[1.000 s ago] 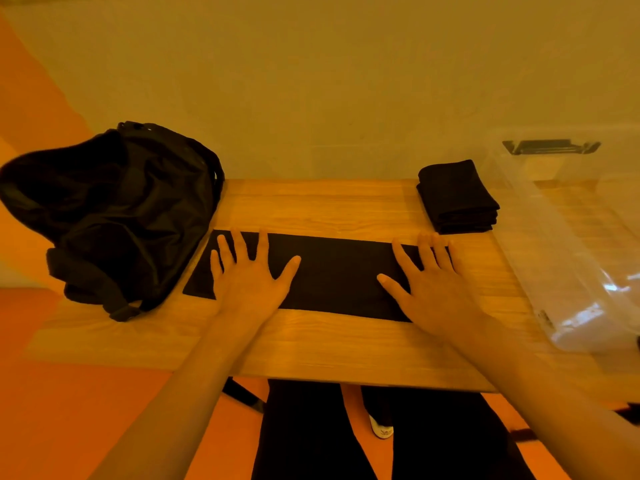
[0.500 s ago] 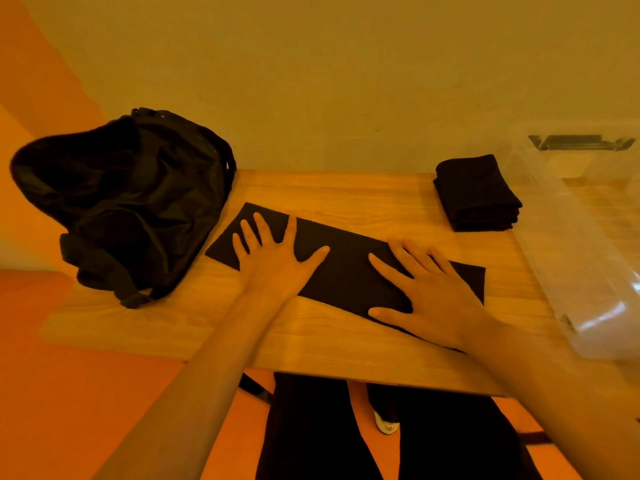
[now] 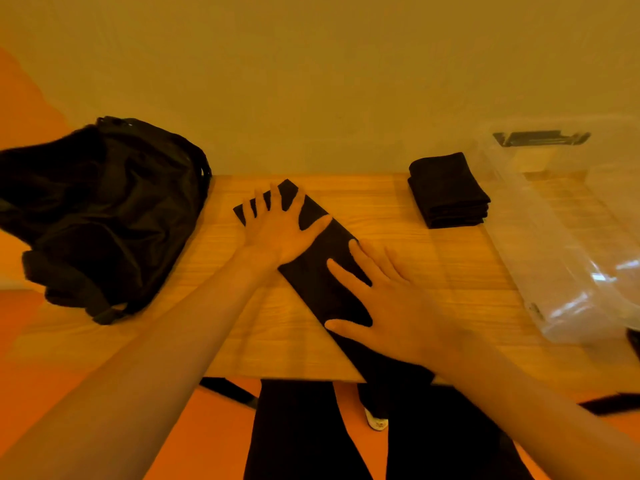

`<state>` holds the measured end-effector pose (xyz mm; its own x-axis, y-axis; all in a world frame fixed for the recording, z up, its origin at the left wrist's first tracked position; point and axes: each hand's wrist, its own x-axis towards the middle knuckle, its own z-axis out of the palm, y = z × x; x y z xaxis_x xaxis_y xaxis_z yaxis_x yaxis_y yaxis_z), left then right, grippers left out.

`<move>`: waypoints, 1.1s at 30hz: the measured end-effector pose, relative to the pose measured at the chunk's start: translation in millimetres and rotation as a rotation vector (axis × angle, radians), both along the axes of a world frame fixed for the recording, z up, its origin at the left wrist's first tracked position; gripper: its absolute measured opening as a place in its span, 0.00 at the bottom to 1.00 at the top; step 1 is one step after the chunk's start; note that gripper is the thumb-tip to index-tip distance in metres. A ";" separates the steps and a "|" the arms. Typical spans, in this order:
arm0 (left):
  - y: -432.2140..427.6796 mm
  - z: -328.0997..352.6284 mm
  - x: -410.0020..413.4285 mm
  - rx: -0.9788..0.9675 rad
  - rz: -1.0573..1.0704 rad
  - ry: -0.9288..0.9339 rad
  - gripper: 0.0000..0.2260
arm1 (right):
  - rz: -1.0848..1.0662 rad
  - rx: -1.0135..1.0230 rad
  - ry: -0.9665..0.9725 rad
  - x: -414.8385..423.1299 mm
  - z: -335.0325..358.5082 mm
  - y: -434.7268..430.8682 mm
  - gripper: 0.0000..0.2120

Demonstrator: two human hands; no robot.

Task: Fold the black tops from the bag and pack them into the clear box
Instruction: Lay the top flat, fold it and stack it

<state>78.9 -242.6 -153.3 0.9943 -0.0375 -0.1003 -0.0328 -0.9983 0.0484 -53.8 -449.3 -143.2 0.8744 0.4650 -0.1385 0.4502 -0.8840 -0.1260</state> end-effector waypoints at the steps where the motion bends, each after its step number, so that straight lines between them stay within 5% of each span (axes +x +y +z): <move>1: -3.5 -5.2 -2.2 0.012 0.017 0.049 0.44 | 0.098 -0.032 0.026 6.4 -2.4 -5.4 0.40; 4: -10.4 -21.8 -0.9 0.021 0.006 0.058 0.46 | 0.137 -0.080 0.040 9.0 -16.8 -11.8 0.37; 20: -41.2 -17.6 65.3 0.059 -0.513 0.023 0.46 | -0.378 0.090 -0.084 -26.3 -33.5 49.9 0.38; 33: -47.1 -19.3 75.3 0.083 -0.579 0.019 0.46 | -0.440 0.082 -0.074 -30.8 -37.4 54.9 0.44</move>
